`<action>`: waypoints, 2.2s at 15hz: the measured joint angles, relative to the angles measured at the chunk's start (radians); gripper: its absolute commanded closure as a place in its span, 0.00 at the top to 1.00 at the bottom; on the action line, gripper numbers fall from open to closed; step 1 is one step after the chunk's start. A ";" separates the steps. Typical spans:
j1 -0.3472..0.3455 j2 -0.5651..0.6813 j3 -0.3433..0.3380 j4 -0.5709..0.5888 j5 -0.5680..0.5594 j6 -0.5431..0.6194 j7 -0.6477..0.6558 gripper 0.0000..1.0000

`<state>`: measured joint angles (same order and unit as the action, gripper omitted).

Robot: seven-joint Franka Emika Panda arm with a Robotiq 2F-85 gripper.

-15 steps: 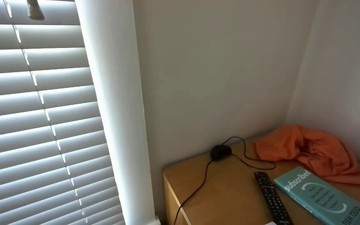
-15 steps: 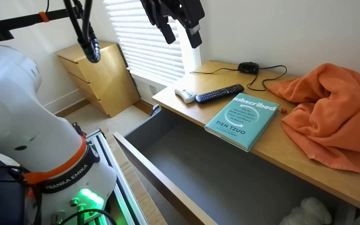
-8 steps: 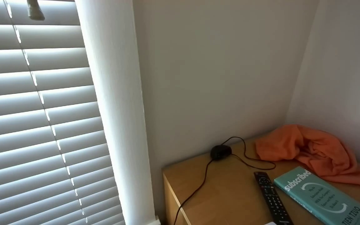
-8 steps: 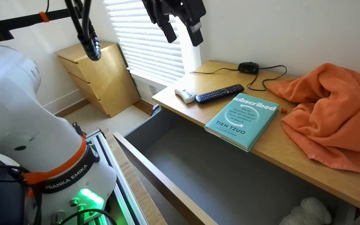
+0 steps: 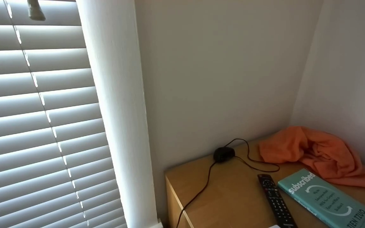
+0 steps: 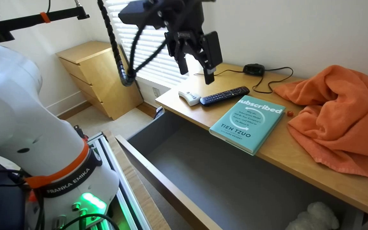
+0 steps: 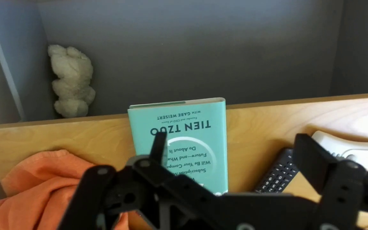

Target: Flip the light blue book on the cabinet top anticlockwise once

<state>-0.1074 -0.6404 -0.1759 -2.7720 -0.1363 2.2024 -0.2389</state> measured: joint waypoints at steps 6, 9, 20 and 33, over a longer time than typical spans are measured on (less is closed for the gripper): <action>0.094 0.209 -0.308 0.033 0.224 0.089 -0.457 1.00; 0.118 0.289 -0.390 0.053 0.362 0.071 -0.646 1.00; 0.021 0.453 -0.370 0.148 0.550 -0.079 -0.772 1.00; -0.274 0.992 -0.189 0.496 0.795 -0.332 -0.885 1.00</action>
<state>-0.3818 0.3514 -0.3645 -2.2759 0.6582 1.8702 -1.1243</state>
